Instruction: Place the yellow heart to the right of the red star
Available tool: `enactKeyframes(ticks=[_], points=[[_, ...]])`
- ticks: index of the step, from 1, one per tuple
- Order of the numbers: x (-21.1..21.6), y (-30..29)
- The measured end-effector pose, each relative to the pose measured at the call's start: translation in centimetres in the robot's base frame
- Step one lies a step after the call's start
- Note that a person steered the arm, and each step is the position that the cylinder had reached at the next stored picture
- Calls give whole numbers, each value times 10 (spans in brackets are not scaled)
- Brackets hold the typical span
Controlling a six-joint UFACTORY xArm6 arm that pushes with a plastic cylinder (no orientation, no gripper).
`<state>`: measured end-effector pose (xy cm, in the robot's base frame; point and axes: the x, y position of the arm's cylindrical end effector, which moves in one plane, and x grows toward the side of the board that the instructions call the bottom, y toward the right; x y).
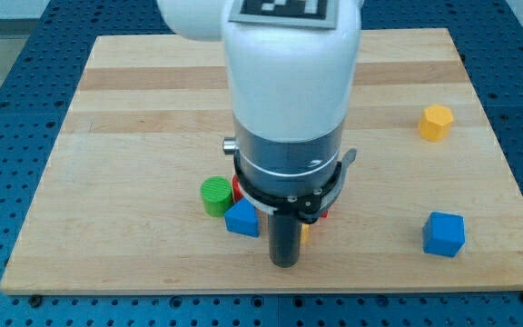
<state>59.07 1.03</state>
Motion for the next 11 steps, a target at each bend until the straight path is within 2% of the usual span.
enactKeyframes(ticks=[3, 10, 11], points=[[-19, -18], [-69, 118], [-72, 112]])
